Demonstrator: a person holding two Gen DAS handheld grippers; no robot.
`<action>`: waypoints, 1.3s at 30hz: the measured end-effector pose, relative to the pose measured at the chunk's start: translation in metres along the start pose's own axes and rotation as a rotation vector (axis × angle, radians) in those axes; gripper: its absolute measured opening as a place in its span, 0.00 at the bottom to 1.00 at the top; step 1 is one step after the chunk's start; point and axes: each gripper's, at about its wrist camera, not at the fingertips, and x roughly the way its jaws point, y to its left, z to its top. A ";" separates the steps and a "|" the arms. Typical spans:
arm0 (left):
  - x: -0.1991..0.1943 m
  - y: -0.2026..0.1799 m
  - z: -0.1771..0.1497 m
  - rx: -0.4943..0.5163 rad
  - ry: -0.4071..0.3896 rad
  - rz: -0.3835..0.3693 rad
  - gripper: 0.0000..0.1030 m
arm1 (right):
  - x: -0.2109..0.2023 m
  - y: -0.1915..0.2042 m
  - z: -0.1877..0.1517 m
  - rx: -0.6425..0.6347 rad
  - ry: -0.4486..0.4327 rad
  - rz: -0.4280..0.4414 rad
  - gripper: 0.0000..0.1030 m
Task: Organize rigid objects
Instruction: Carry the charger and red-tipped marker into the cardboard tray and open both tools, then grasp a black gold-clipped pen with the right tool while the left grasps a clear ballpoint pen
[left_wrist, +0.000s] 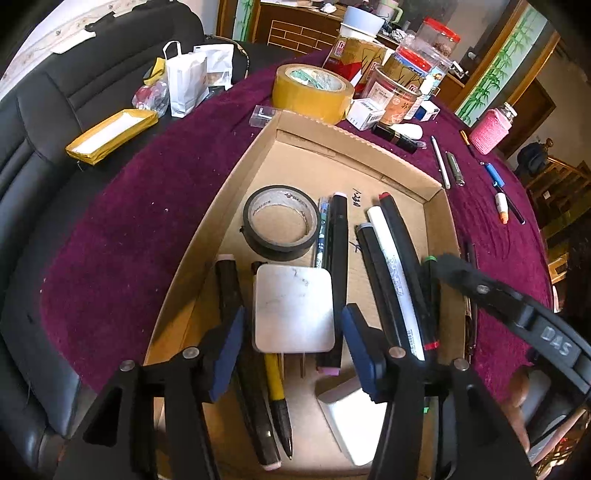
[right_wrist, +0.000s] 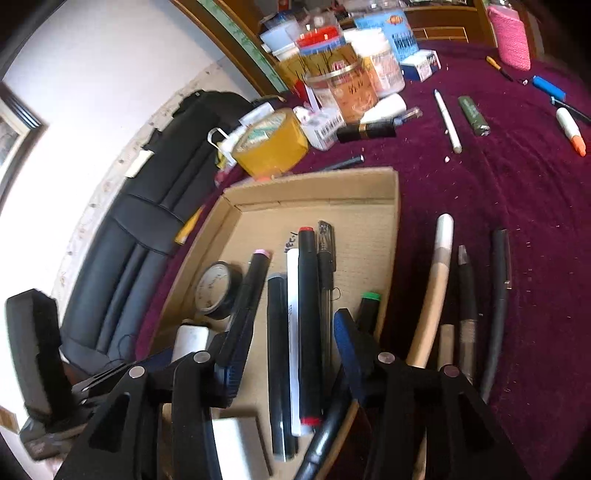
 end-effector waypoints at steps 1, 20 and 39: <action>-0.003 -0.001 -0.002 0.000 -0.006 -0.004 0.52 | -0.007 -0.001 -0.002 -0.002 -0.012 0.010 0.49; -0.044 -0.082 -0.050 0.098 -0.095 -0.186 0.64 | -0.087 -0.101 -0.042 0.187 -0.095 -0.020 0.42; -0.052 -0.083 -0.062 0.102 -0.113 -0.225 0.64 | -0.031 -0.091 0.002 0.122 0.053 -0.233 0.16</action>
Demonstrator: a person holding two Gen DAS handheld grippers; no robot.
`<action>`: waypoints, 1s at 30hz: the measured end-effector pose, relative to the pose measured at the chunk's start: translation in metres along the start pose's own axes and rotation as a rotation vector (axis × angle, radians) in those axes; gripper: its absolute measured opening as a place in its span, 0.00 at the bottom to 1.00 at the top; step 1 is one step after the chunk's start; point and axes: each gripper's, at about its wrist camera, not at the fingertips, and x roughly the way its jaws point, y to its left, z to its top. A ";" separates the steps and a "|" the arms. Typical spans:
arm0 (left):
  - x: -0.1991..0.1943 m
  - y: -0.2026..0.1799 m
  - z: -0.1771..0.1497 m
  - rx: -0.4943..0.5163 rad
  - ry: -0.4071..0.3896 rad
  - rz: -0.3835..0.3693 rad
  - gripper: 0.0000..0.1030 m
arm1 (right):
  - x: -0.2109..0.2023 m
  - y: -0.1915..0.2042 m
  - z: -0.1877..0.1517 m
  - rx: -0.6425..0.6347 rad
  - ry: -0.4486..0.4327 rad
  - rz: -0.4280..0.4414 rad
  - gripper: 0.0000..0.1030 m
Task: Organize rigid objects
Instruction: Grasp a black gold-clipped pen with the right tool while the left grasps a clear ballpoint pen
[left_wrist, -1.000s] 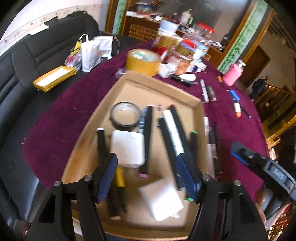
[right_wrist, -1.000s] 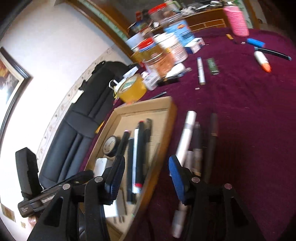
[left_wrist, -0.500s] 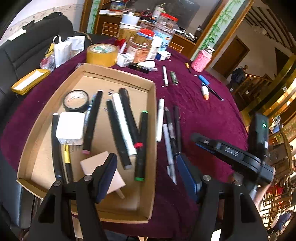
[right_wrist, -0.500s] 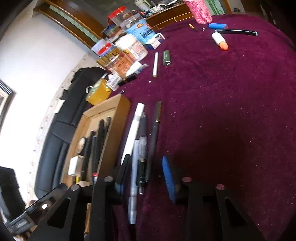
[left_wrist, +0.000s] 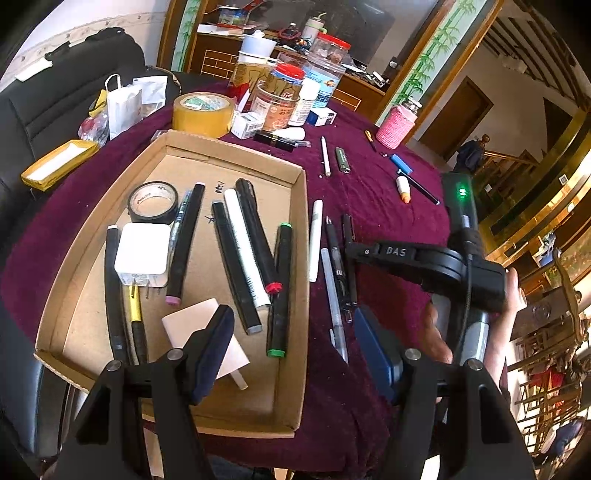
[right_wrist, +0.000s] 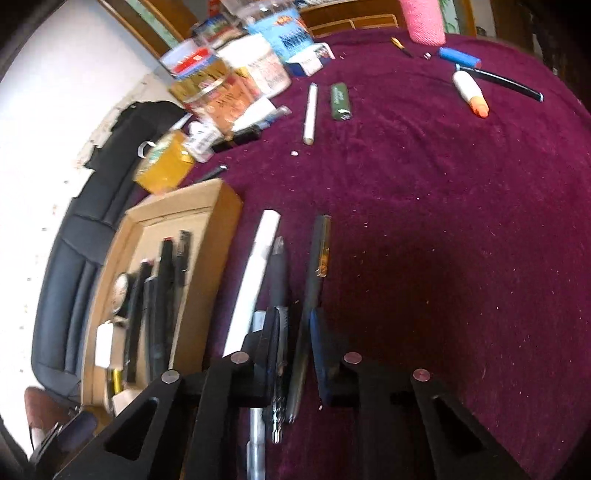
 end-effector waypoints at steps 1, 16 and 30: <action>0.000 0.002 0.000 -0.004 -0.001 -0.005 0.64 | 0.003 0.002 0.001 -0.010 0.011 -0.015 0.15; 0.001 0.001 -0.003 0.003 0.015 -0.008 0.64 | 0.021 0.031 0.006 -0.177 0.044 -0.222 0.10; 0.033 -0.054 -0.001 0.093 0.090 -0.023 0.64 | -0.037 -0.071 0.005 -0.026 -0.054 -0.007 0.08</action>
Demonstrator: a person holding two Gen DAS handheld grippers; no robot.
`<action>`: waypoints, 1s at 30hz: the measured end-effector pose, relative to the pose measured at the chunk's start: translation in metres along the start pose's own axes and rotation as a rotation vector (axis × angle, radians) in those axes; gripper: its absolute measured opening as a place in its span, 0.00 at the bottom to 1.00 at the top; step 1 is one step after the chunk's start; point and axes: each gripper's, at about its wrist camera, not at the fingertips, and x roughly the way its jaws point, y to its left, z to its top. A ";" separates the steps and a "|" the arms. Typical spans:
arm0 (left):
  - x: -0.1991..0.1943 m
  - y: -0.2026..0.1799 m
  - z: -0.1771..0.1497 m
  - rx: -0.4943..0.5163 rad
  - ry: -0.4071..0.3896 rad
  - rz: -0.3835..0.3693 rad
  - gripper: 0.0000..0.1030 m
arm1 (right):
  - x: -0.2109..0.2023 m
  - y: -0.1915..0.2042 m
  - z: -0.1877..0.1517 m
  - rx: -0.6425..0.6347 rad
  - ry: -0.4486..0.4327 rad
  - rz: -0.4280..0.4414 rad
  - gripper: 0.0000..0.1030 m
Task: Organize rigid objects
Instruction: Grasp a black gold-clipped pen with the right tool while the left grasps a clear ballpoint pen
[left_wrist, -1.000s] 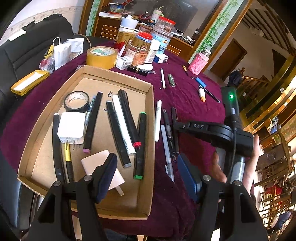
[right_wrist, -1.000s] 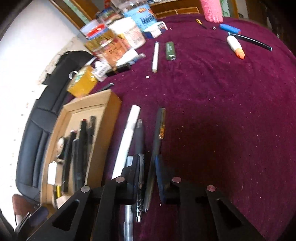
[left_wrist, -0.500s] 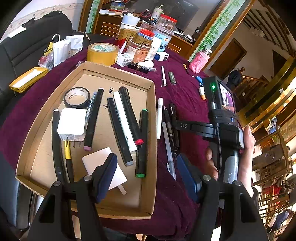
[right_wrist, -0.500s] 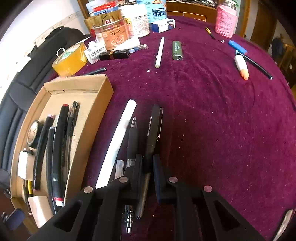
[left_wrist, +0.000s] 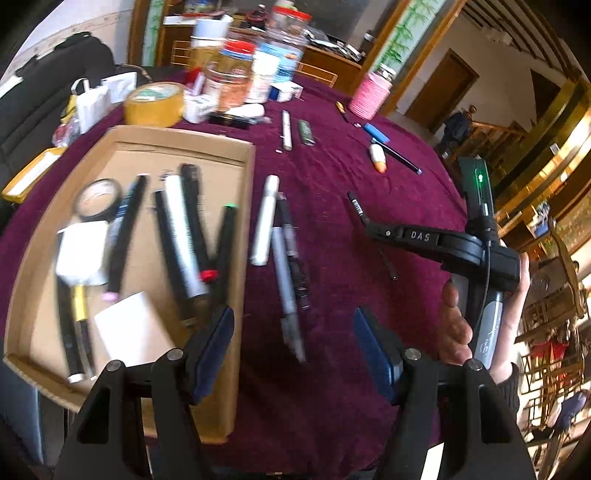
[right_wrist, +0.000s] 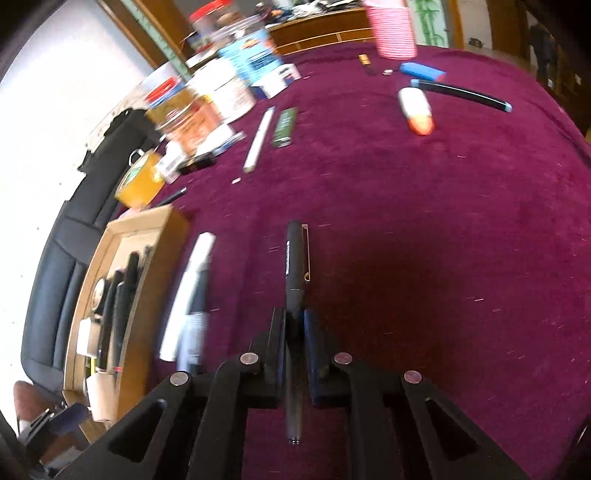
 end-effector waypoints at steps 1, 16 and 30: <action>0.006 -0.005 0.004 0.005 0.011 0.001 0.64 | 0.000 -0.009 0.000 0.003 -0.002 0.001 0.08; 0.087 -0.023 0.058 -0.074 0.144 0.040 0.46 | 0.008 -0.037 -0.008 0.062 -0.006 0.094 0.09; 0.122 -0.016 0.058 -0.061 0.185 0.187 0.19 | 0.007 -0.042 -0.008 0.108 0.013 0.119 0.09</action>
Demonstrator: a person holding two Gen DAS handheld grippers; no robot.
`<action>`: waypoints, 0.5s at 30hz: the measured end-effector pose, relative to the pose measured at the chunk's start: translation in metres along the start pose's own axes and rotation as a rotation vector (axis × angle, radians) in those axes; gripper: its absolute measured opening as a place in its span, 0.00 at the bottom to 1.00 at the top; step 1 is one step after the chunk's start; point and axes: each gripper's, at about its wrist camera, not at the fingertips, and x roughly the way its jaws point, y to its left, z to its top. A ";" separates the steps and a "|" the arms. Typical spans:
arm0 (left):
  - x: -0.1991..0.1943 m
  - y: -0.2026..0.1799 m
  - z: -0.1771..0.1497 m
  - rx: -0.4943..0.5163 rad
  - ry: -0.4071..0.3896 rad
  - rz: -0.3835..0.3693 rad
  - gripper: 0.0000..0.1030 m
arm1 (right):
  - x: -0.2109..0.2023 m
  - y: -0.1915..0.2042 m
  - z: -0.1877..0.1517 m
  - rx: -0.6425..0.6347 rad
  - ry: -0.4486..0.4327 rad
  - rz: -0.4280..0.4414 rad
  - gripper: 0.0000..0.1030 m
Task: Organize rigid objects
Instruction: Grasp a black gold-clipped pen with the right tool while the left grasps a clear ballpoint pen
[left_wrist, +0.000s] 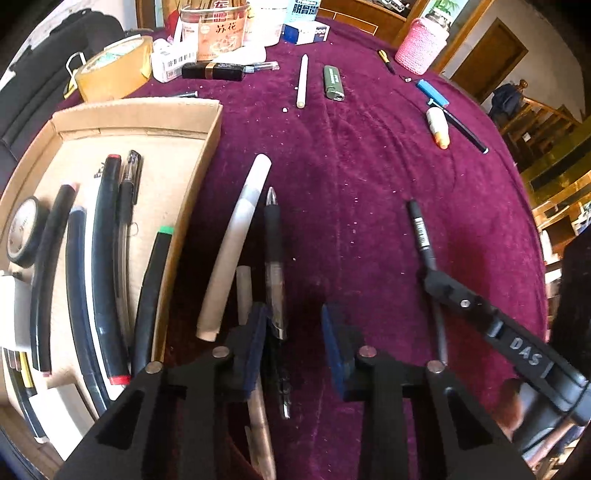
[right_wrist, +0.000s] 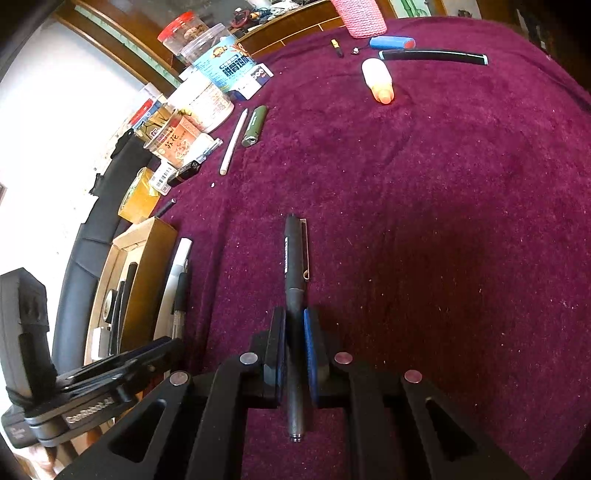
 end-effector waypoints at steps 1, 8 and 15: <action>0.000 0.000 0.001 -0.005 -0.005 0.011 0.15 | 0.000 0.000 0.000 0.004 0.000 0.002 0.09; 0.000 0.005 -0.002 -0.019 -0.021 0.001 0.11 | 0.000 0.000 -0.001 -0.004 -0.010 -0.002 0.09; -0.004 0.003 -0.006 -0.010 -0.033 -0.041 0.11 | 0.001 0.007 -0.002 -0.054 -0.015 -0.035 0.09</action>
